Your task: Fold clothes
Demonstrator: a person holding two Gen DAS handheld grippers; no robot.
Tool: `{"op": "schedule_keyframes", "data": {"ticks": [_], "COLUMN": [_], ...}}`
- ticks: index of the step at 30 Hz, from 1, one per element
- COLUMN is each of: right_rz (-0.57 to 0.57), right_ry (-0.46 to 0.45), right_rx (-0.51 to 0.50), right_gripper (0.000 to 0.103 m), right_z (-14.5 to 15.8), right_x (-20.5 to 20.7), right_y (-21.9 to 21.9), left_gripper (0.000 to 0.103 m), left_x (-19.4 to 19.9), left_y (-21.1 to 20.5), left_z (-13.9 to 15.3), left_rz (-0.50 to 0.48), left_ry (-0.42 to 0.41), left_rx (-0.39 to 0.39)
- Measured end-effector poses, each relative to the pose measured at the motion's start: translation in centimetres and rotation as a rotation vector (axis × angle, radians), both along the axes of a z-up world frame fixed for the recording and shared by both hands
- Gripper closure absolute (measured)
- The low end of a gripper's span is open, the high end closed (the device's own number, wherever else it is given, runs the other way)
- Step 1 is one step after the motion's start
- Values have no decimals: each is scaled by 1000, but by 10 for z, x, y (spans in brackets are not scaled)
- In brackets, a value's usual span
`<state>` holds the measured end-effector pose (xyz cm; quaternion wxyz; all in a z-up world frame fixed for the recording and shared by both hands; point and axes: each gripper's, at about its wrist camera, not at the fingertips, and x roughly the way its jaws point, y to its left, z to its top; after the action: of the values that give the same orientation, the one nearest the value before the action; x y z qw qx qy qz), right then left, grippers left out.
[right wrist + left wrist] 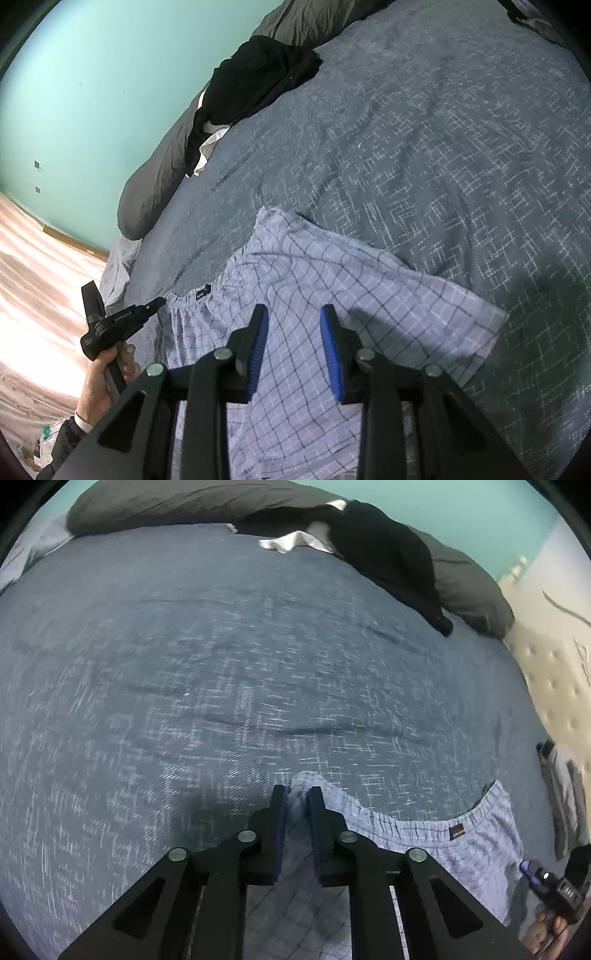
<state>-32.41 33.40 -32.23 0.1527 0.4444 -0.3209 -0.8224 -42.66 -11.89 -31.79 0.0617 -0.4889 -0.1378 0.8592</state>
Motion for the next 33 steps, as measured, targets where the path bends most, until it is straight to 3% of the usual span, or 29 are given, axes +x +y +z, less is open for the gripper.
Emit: {"op": "schedule_keyframes", "data": {"ticks": [5,12,23,31,32,33], "right_rz": [6,2,11,23,22,20], "right_ry": [-9,-3,15,32,33,34], "right_rx": [-11,-33,-56,-67,-68,-72], "right_gripper": [74,74,74,74,74,74], "right_z": [-3,0,8,15,15,15], "right_x": [-1,1,3,5,5,5], "right_y": [-3,-2,-4,-8,-9,-8], "left_gripper": [67,66,66,66,70,82], "left_x": [21,71,122,141,144,146], "left_y": [-17,-44,-61,-61,-60,-59], "left_z": [8,-4,-23,-27,-26,-25], "left_rz": [14,-6,14,35,33,32], "left_ry": [-1,-67,-120,-128,-129,-130], "left_rx": [-3,-57,-22,-19,-28,-41]}}
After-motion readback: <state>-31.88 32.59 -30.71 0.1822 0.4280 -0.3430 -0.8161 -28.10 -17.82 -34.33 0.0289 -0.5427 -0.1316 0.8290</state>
